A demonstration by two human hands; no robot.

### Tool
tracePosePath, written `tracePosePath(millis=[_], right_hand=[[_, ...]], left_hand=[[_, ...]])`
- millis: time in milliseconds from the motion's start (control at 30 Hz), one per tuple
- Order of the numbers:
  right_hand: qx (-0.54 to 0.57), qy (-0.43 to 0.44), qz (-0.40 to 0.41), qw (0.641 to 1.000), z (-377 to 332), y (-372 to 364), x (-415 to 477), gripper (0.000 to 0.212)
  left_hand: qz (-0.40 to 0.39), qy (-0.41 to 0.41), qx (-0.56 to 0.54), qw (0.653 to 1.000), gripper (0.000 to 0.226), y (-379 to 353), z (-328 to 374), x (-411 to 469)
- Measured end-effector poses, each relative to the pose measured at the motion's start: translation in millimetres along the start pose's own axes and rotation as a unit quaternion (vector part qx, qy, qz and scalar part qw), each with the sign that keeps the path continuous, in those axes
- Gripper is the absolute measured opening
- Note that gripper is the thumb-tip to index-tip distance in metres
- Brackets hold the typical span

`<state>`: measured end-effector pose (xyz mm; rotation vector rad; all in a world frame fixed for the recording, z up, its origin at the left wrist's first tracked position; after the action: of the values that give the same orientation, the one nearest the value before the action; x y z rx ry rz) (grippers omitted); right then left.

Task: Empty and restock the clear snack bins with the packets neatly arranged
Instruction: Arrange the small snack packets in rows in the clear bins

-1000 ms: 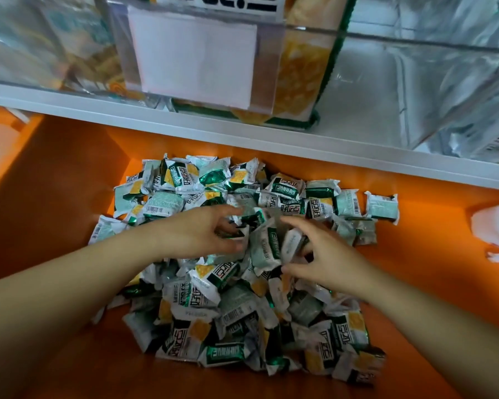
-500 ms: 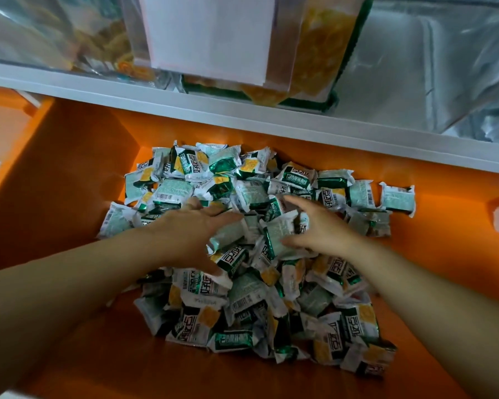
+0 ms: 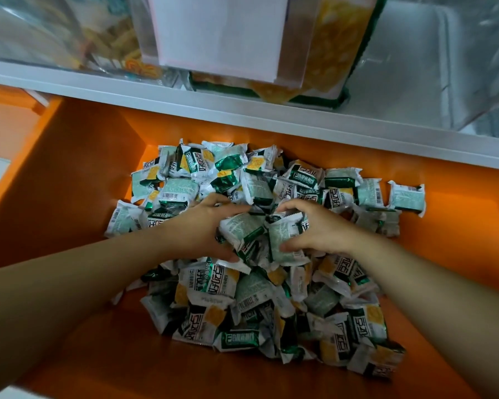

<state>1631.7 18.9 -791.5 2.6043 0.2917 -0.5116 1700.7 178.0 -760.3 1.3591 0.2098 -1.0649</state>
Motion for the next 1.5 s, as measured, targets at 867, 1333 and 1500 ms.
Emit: tracePosePath(millis=[867,1333,1500], right_hand=[[0.098,-0.001,0.024,0.995,-15,-27,-13,0.079],[-0.006,0.061,0.106,0.992,-46,26,-48,0.070],[-0.030,0.083,0.132,0.987,-82,58,-93,0.068]], left_hand=[[-0.053,0.011,-0.203,0.978,0.079,-9,8,-5],[-0.005,-0.084,-0.268,0.960,0.080,13,59,-24],[0.041,-0.130,-0.241,0.961,0.077,42,97,-67]])
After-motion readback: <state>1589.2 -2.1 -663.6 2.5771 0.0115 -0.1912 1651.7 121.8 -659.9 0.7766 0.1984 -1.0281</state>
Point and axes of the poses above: each hand's wrist, its own x-axis towards the middle knuckle, its own y-axis out of the back of the hand, z = x × y, the point moved 9 cm from there along x, towards the middle knuckle, and after that the axes turned 12 degrees about y, right-handed, at the moved point
